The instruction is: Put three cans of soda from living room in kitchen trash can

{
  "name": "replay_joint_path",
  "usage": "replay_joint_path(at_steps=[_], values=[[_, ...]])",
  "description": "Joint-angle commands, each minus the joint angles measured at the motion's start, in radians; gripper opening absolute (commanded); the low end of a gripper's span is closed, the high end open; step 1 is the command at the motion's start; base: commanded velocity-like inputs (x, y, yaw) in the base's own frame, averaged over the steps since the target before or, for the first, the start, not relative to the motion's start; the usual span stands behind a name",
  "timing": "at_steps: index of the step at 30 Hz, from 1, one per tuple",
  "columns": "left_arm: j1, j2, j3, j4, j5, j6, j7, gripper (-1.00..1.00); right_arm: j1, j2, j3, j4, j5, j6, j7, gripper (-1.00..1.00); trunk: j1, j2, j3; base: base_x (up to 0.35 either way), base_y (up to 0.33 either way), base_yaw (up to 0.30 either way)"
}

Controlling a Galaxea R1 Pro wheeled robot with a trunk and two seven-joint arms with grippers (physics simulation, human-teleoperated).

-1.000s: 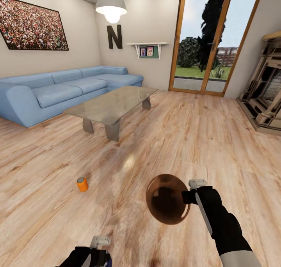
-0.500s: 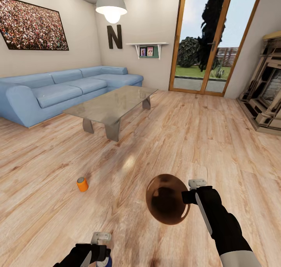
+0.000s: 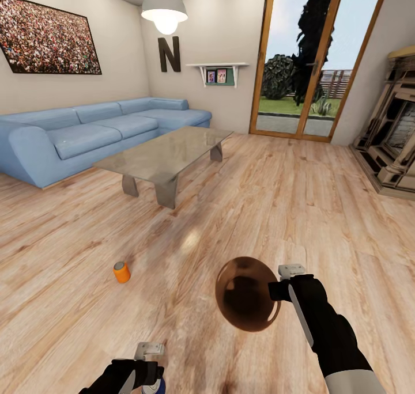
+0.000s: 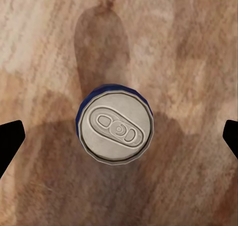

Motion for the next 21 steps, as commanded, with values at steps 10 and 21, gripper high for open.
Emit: replay_joint_path(at_steps=[10,21], values=[[0.0,-0.001,0.0,0.001,0.0,0.0,0.0,1.0,0.0,0.0,0.0,0.0,-0.014,0.0,0.004,-1.0,0.012,-0.022,-0.017,0.0,0.0,0.0],[0.0,-0.001,-0.001,0.001,-0.001,0.0,0.0,1.0,0.0,0.0,0.0,0.0,-0.014,0.0,0.004,-1.0,0.017,-0.024,-0.056,0.0,0.0,0.0]])
